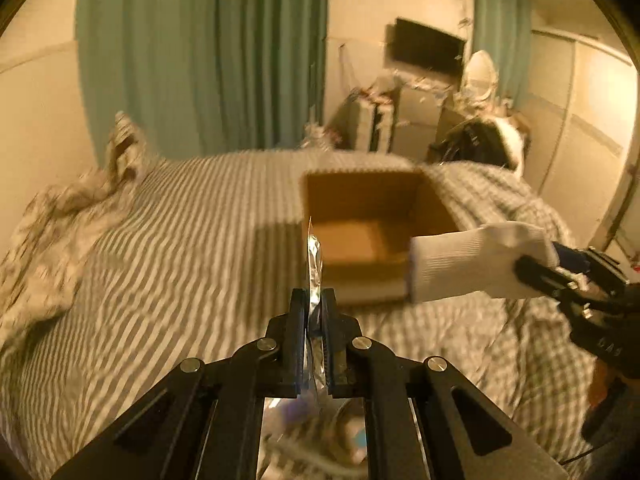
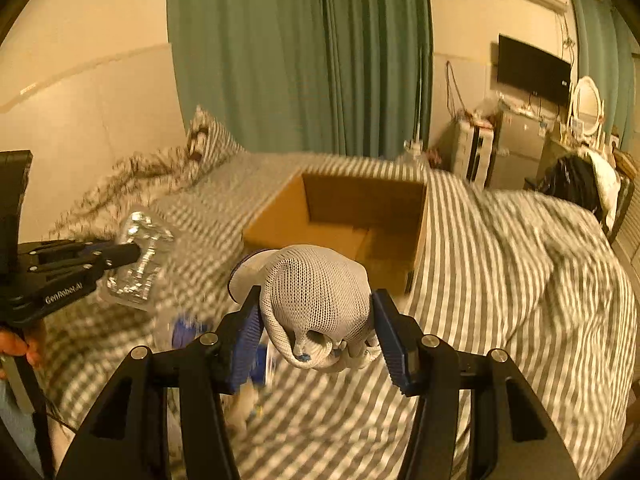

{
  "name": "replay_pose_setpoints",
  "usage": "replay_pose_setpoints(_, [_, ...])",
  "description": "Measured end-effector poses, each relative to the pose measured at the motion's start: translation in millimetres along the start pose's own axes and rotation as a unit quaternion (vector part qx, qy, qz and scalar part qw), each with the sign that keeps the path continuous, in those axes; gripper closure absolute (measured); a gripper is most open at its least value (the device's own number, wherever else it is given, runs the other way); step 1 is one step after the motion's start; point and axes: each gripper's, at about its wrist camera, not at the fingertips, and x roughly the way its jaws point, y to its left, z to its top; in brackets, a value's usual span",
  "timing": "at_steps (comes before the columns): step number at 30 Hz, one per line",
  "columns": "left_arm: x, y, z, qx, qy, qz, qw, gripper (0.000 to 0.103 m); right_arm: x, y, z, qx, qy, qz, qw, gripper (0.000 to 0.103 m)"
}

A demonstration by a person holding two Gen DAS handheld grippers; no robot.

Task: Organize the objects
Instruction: 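Carry the glove and blister pack over the cardboard box and open both tools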

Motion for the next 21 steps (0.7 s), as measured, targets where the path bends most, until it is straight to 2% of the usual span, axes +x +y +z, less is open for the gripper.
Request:
replay_pose_setpoints(3, [11.2, -12.6, 25.0, 0.012, -0.012, -0.007, 0.9998, 0.096, 2.5, -6.7, 27.2, -0.005, -0.026, -0.010, 1.000, 0.050])
replay_pose_setpoints(7, [38.7, -26.7, 57.7, 0.007, -0.013, -0.043, 0.9990, 0.096, 14.8, -19.4, 56.4, -0.007, -0.046, -0.025, 0.999, 0.050])
replay_pose_setpoints(10, [67.3, -33.4, 78.2, 0.009, -0.007, -0.051, 0.9986, 0.096, 31.6, -30.1, 76.0, -0.005, -0.052, -0.033, 0.998, 0.050])
replay_pose_setpoints(13, [96.5, -32.2, 90.4, -0.011, 0.011, -0.085, 0.9963, 0.096, 54.6, -42.5, 91.5, -0.002, -0.052, -0.041, 0.998, 0.050])
replay_pose_setpoints(17, [131.9, -37.2, 98.6, 0.003, 0.023, -0.061, 0.9979, 0.096, 90.8, -57.7, 100.7, 0.013, -0.040, -0.045, 0.998, 0.051])
replay_pose_setpoints(21, [166.3, -37.9, 90.8, 0.015, 0.049, -0.039, 0.9979, 0.096, 130.8, -68.4, 91.3, 0.030, -0.009, -0.049, 0.998, 0.048])
